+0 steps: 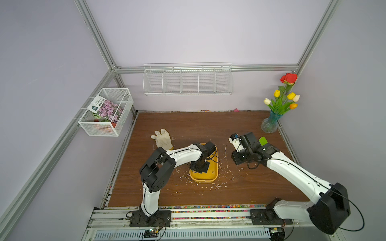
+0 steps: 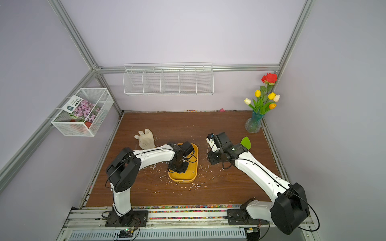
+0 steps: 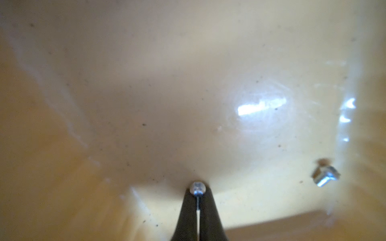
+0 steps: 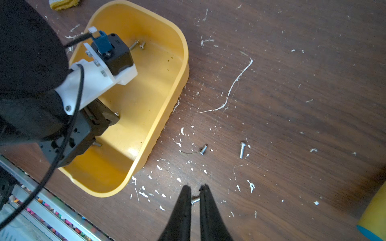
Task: Take out the screws from the storage box
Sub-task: Pick up the screw from the storage box.
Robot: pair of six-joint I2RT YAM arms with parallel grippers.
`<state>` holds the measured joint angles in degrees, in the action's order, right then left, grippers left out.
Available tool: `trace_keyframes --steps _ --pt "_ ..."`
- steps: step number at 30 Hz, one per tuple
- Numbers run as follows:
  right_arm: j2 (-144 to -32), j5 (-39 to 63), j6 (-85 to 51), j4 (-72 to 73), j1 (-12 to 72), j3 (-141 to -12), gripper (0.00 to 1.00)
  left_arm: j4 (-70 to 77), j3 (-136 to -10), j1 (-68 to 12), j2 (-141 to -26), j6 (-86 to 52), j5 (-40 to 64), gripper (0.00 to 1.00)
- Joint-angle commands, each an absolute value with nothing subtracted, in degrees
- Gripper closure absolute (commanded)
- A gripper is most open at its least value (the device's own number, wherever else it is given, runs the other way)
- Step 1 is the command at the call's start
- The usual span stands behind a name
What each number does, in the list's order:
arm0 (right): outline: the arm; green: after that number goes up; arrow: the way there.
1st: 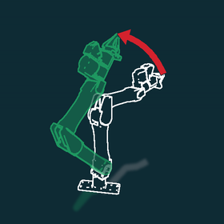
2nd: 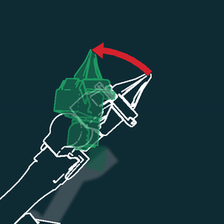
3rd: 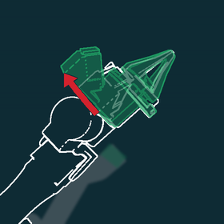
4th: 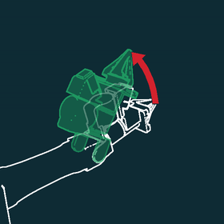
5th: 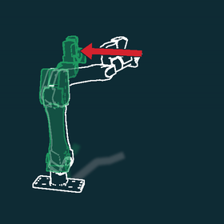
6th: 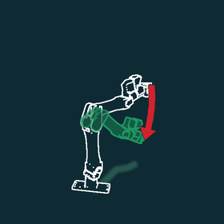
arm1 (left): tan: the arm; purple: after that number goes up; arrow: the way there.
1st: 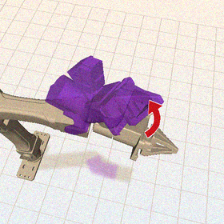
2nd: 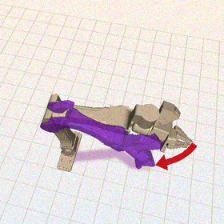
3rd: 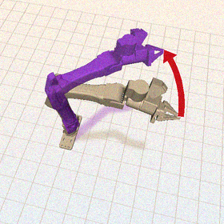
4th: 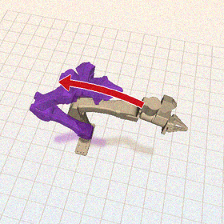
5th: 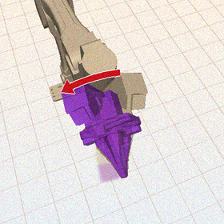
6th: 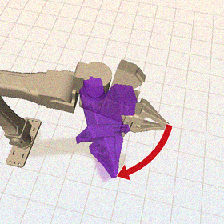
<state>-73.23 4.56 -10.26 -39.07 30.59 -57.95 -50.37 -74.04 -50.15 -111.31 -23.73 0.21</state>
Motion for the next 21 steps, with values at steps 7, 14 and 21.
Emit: trace_keyframes --steps 7,14,21 --pt "-71.77 6.90 -9.41 -38.05 30.29 -60.28 0.84 -46.19 -70.93 -47.35 -109.57 -24.71 0.76 1.00" --pt "-72.72 9.72 -10.02 -35.79 30.28 -60.64 0.85 -48.19 -75.16 -41.44 -100.13 -26.12 3.47 1.00" --pt "-76.28 13.74 -10.44 -32.45 31.04 -62.42 0.85 -51.49 -78.00 -38.65 -95.58 -25.63 2.39 1.00"
